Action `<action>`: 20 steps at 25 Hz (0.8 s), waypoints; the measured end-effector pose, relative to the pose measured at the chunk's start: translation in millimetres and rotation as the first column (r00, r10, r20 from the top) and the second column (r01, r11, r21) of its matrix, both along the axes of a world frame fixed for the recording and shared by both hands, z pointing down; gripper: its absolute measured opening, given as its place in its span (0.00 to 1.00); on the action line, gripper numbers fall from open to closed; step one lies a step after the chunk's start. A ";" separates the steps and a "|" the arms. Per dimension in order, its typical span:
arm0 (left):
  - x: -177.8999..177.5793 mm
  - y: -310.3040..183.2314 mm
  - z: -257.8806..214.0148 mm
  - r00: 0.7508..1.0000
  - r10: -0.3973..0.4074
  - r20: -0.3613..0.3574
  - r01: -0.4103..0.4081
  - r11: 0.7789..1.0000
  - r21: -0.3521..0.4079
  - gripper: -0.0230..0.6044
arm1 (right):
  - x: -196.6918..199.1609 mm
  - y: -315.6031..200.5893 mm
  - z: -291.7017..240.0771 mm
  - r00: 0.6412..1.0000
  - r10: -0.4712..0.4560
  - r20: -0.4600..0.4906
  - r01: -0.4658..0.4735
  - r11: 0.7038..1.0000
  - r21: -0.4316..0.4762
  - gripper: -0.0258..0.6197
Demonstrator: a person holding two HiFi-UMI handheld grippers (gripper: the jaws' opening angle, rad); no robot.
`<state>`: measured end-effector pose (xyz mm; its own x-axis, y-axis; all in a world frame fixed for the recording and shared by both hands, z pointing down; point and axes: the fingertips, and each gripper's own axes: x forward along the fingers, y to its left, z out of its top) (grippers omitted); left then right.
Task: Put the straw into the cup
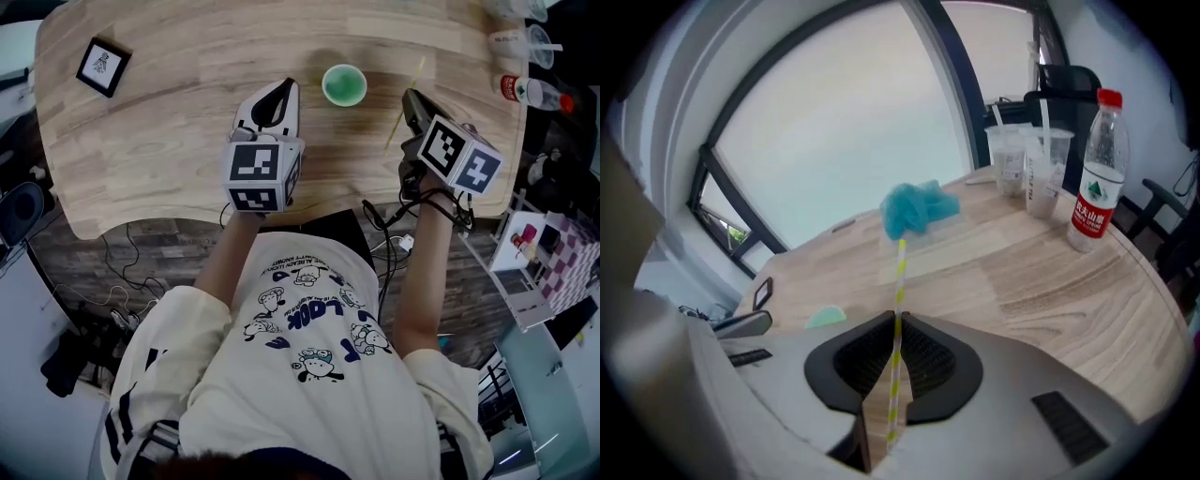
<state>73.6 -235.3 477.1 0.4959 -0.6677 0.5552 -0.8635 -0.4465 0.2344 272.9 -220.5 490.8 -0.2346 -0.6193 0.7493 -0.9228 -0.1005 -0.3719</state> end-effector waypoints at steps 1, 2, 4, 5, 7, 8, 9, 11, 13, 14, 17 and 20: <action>-1.9 0.1 -2.3 1.000 -0.004 -0.002 0.004 1.000 0.004 0.09 | -2.2 -4.8 -8.8 1.000 0.006 0.001 -0.006 0.999 0.038 0.08; -4.0 0.2 -4.5 1.000 -0.008 -0.005 0.008 1.000 0.009 0.09 | -4.4 -8.9 -16.4 1.000 0.011 0.002 -0.011 0.997 0.072 0.08; -7.8 0.0 -8.7 1.000 -0.018 -0.011 0.018 1.000 0.021 0.09 | -8.5 -15.5 -28.1 1.000 0.020 -0.001 -0.020 0.992 0.128 0.08; -9.5 -0.3 -11.1 1.000 -0.023 -0.013 0.023 0.999 0.029 0.09 | -10.9 -18.1 -33.0 1.000 0.023 -0.004 -0.022 0.988 0.152 0.08; -11.8 -0.1 -16.5 0.999 -0.029 -0.015 0.030 0.999 0.044 0.09 | -16.0 -21.7 -42.9 0.999 0.032 -0.008 -0.029 0.979 0.202 0.08; -12.5 0.2 -19.0 0.999 -0.031 -0.015 0.032 0.998 0.051 0.09 | -18.6 -23.2 -48.0 0.999 0.036 -0.008 -0.034 0.973 0.228 0.08; -13.0 0.6 -21.1 0.999 -0.034 -0.017 0.035 0.998 0.057 0.09 | -21.1 -24.8 -52.9 0.999 0.040 -0.008 -0.037 0.966 0.256 0.08; -14.3 1.2 -24.1 0.999 -0.041 -0.024 0.043 0.997 0.063 0.09 | -26.6 -28.3 -62.4 0.999 0.041 -0.014 -0.035 0.950 0.310 0.08; -15.9 1.9 -26.8 0.998 -0.048 -0.028 0.050 0.996 0.067 0.09 | -33.0 -31.6 -71.9 0.999 0.037 -0.017 -0.029 0.935 0.355 0.08; -16.5 2.2 -28.2 0.998 -0.050 -0.028 0.052 0.996 0.070 0.09 | -36.3 -33.3 -76.2 0.999 0.036 -0.013 -0.029 0.928 0.372 0.08; -18.1 1.9 -33.0 0.998 -0.057 -0.033 0.059 0.995 0.082 0.09 | -45.8 -38.5 -86.1 0.999 0.033 -0.007 -0.028 0.911 0.411 0.08; -21.3 -0.9 -37.4 0.997 -0.068 -0.036 0.072 0.993 0.095 0.09 | -57.0 -44.7 -93.6 1.000 0.019 -0.011 -0.012 0.895 0.446 0.08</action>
<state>52.2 -236.2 439.7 0.4626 -0.7511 0.4710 -0.8862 -0.4071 0.2212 215.9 -265.2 397.2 -0.2134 -0.8927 0.3969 -0.9283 0.0587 -0.3672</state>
